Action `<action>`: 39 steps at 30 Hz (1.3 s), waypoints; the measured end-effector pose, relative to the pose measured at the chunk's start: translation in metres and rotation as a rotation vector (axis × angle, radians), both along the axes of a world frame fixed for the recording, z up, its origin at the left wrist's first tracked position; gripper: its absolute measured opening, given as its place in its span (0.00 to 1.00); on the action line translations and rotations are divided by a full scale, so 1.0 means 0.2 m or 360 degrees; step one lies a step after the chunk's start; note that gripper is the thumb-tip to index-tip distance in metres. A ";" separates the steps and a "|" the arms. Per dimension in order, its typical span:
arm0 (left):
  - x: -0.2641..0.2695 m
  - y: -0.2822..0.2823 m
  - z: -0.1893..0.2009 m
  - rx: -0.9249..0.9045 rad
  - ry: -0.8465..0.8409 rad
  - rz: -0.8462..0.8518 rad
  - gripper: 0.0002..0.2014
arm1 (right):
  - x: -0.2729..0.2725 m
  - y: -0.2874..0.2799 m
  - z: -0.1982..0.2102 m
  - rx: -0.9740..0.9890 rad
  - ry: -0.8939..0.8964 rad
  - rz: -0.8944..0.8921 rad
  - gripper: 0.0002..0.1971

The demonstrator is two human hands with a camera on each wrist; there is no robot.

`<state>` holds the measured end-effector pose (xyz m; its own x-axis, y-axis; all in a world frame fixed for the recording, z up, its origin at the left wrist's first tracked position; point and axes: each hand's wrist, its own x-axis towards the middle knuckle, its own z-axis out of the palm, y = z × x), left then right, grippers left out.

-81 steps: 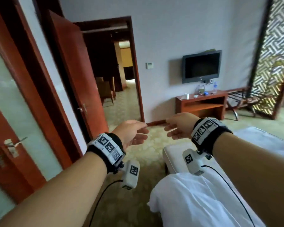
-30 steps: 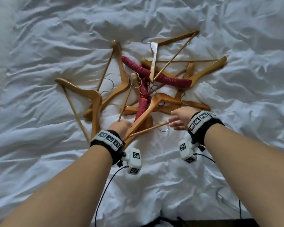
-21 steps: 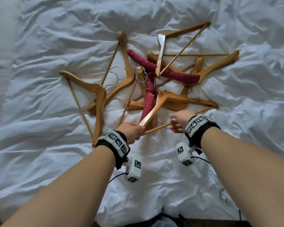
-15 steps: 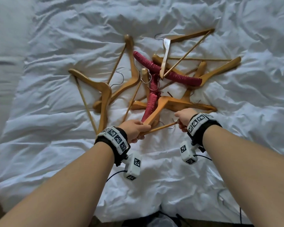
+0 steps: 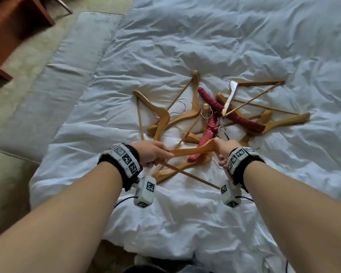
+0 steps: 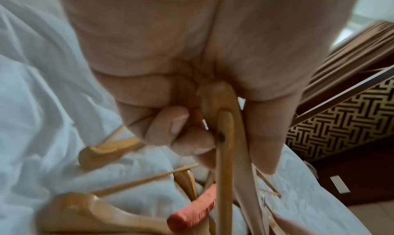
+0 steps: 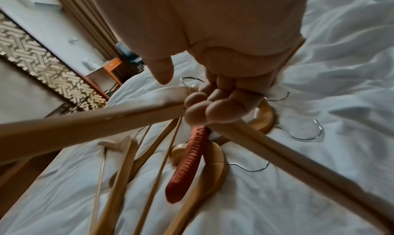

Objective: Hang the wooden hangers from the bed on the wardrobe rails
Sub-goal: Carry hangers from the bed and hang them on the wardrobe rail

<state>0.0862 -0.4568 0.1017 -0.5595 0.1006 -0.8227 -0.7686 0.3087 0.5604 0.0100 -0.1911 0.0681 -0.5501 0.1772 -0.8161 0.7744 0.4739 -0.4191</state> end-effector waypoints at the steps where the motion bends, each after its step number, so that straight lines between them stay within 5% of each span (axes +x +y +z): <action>1: 0.04 -0.06 0.03 -0.0013 0.0015 0.0018 0.06 | 0.01 -0.05 0.01 0.0020 -0.0012 0.0074 0.28; 7: 0.40 -0.47 0.24 -0.0126 0.0038 0.0138 0.09 | 0.10 -0.43 0.19 0.0172 0.0061 0.0520 0.36; 12: 0.83 -0.72 0.36 -0.0233 -0.0081 0.0299 0.11 | 0.14 -0.92 0.18 0.0239 0.0289 0.1248 0.30; 17: 1.28 -0.86 0.44 -0.0427 -0.0181 0.0535 0.14 | 0.48 -1.41 0.47 0.0154 0.0513 0.1739 0.18; 22: 1.66 -0.90 0.53 -0.0332 -0.0023 0.1219 0.09 | 0.93 -1.86 0.70 0.0038 0.0878 0.2314 0.25; 27: 2.06 -0.94 0.65 -0.0291 0.0240 0.1903 0.10 | 1.47 -2.14 0.97 -0.0328 0.1077 0.2499 0.09; 31: 2.51 -0.88 0.76 -0.0234 0.0440 0.2224 0.11 | 2.00 -2.20 1.03 -0.0445 0.1158 0.2785 0.30; 39: 3.47 -0.60 1.00 -0.0361 0.0570 0.2580 0.11 | 2.98 -2.04 1.15 -0.0661 0.1043 0.3241 0.24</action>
<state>0.7804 -0.5774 0.3009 -0.1087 -0.8245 -0.5553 -0.2042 -0.5282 0.8242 0.6064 -0.5995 0.2973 0.1580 -0.9364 -0.3133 -0.7906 0.0701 -0.6083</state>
